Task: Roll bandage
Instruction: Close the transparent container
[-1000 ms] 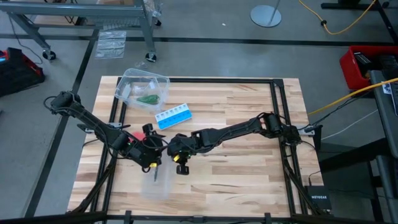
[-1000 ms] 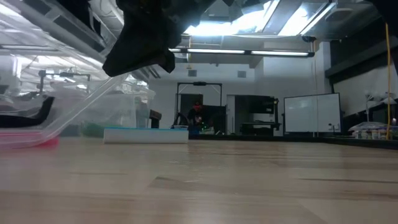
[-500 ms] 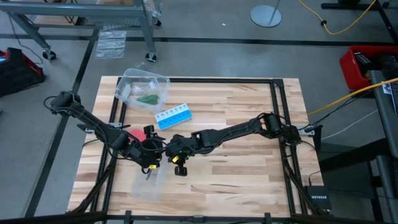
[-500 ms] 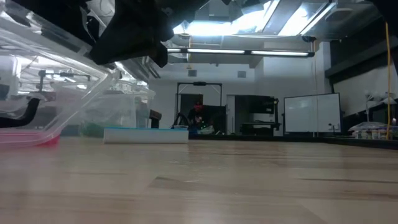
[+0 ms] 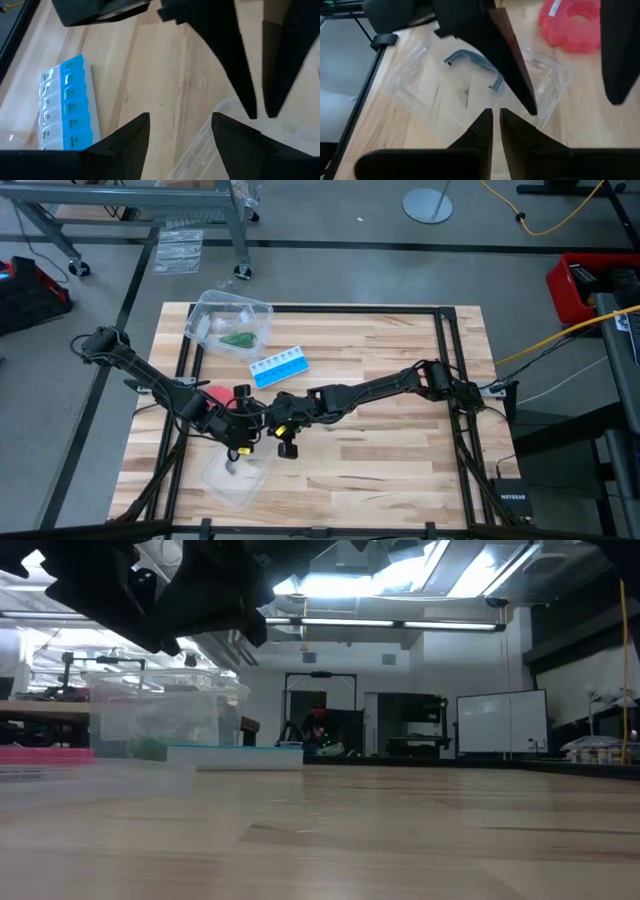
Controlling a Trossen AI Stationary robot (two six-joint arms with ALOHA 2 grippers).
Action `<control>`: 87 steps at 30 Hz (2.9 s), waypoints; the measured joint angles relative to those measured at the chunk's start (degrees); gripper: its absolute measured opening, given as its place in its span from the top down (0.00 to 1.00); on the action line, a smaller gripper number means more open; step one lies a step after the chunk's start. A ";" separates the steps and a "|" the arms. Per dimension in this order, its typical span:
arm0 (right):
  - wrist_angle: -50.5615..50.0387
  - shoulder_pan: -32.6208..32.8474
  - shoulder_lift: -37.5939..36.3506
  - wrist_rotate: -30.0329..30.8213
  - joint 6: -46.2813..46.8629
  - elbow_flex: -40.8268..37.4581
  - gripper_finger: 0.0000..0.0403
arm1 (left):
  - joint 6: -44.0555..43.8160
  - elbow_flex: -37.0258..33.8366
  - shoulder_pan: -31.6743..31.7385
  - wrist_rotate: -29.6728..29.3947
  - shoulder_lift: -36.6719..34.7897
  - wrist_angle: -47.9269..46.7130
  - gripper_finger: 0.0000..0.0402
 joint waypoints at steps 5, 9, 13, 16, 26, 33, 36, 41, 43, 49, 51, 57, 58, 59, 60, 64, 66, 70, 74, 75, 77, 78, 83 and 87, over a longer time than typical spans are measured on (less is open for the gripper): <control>-4.17 0.01 0.00 -0.07 -0.02 0.00 0.90 | -2.87 0.00 -0.16 1.11 -0.27 -5.05 0.49; -10.04 0.01 0.00 -0.04 -0.13 0.00 0.90 | -12.36 -0.02 -0.47 13.71 -1.62 -14.51 0.49; -11.23 0.04 0.00 0.00 -1.62 0.00 0.90 | -21.51 -0.06 -3.34 29.47 -3.02 -17.32 0.49; -11.43 0.04 0.00 0.00 -3.57 0.00 0.90 | -29.10 -0.04 -8.40 35.64 -3.26 -15.88 0.49; -11.49 0.03 1.67 0.00 -4.92 -0.02 0.90 | -48.86 -0.04 -24.36 36.46 1.96 1.74 0.49; -10.20 0.09 1.70 -0.32 -4.58 -0.02 0.90 | -48.19 0.00 -29.00 35.49 14.72 10.40 0.49; -9.32 0.10 1.70 -1.96 -4.19 -0.02 0.90 | -46.34 0.21 -29.49 32.04 18.70 10.63 0.49; -9.47 0.12 1.70 -3.21 -1.25 -0.02 0.90 | -42.29 0.39 -29.54 25.00 21.25 11.53 0.49; -9.48 0.17 1.70 -3.36 -0.86 -0.02 0.90 | -40.86 0.33 -29.51 22.83 21.33 11.19 0.49; -9.44 0.14 1.70 -3.21 0.15 -0.02 0.90 | -34.25 0.24 -29.21 19.57 22.52 9.92 0.52; -9.35 0.14 1.70 -3.75 0.19 -0.02 0.90 | -32.39 0.28 -28.73 18.99 23.47 9.39 0.55; -7.10 0.14 1.70 -5.35 0.24 -0.02 0.90 | -31.91 0.24 -27.19 19.17 24.28 9.14 0.62; -6.47 0.14 1.70 -5.81 0.24 -0.02 0.90 | -31.78 0.24 -27.03 19.18 24.28 9.14 0.63; -5.86 0.14 1.70 -6.21 0.24 -0.02 0.90 | -31.83 0.24 -26.95 19.11 24.33 9.14 0.64; -5.48 0.14 1.70 -6.62 0.26 -0.02 0.90 | -32.05 0.22 -26.95 18.81 24.33 9.14 0.65; -5.04 0.17 1.70 -7.08 0.24 -0.02 0.90 | -33.85 0.15 -26.95 17.22 24.44 9.33 0.66; -4.99 0.14 1.70 -7.08 0.24 -0.02 0.90 | -34.02 0.12 -26.95 17.06 24.47 9.52 0.66; -4.94 0.14 1.70 -7.08 0.24 -0.02 0.90 | -33.96 0.02 -26.94 16.78 24.51 10.74 0.66; -4.11 0.14 1.70 -7.08 0.22 -0.02 0.90 | -33.43 0.02 -26.91 15.99 24.57 12.28 0.66; -3.72 0.14 1.70 -7.10 0.23 -0.02 0.90 | -33.42 0.02 -26.93 15.83 24.59 12.21 0.66; -3.32 0.14 1.70 -7.10 0.22 -0.02 0.90 | -33.57 0.02 -26.92 15.82 24.59 11.99 0.66; -3.30 0.12 1.70 -7.10 0.22 -0.02 0.90 | -33.69 0.02 -26.91 15.79 24.59 11.99 0.67; -3.33 0.12 1.70 -8.13 0.23 -0.02 0.90 | -33.90 -0.02 -26.88 15.23 24.59 11.85 0.85; -3.38 0.10 1.55 -12.72 0.24 -0.02 0.91 | -34.25 0.04 -26.88 14.68 24.48 12.35 0.97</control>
